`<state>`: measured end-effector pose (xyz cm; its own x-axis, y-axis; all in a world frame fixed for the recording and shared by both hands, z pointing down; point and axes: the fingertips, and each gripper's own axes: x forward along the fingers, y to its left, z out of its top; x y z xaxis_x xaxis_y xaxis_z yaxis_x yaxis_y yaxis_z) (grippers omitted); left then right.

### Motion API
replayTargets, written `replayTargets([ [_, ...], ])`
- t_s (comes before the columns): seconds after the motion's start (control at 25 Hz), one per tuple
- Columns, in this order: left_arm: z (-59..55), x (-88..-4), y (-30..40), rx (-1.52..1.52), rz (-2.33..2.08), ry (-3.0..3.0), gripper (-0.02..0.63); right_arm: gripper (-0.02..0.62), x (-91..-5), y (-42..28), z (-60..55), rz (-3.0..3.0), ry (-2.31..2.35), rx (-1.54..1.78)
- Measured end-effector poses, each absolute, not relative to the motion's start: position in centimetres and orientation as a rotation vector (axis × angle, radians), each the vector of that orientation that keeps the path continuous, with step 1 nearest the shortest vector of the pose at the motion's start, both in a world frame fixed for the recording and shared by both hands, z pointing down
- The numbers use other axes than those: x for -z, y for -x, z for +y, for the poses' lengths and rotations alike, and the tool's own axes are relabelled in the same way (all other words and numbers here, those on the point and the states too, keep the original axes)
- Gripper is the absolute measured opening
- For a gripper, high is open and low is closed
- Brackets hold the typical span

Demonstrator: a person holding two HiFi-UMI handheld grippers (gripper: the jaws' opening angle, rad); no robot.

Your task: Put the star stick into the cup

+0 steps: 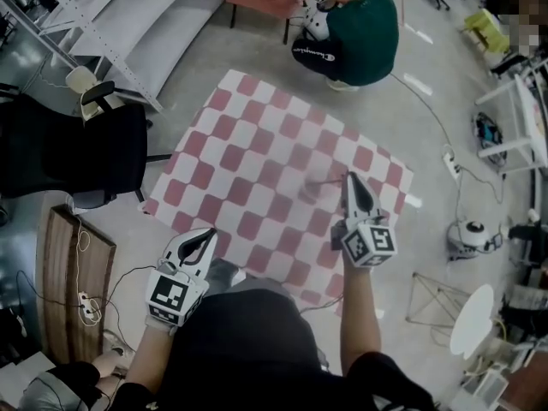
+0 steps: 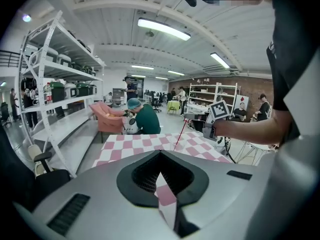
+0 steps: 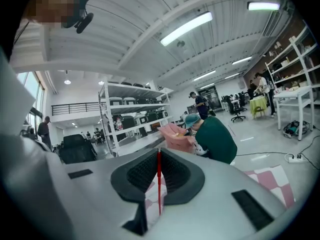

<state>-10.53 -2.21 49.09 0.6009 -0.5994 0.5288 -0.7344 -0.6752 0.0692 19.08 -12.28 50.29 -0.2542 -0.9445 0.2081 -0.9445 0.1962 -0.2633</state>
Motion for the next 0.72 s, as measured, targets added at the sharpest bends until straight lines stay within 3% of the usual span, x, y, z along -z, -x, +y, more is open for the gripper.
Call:
replayTargets([
  [0.72, -1.7, -50.3, 10.9, -0.714, -1.092, -2.519, 0.04, 0.026, -54.4, -23.2, -12.8, -2.332, -2.076, -0.725],
])
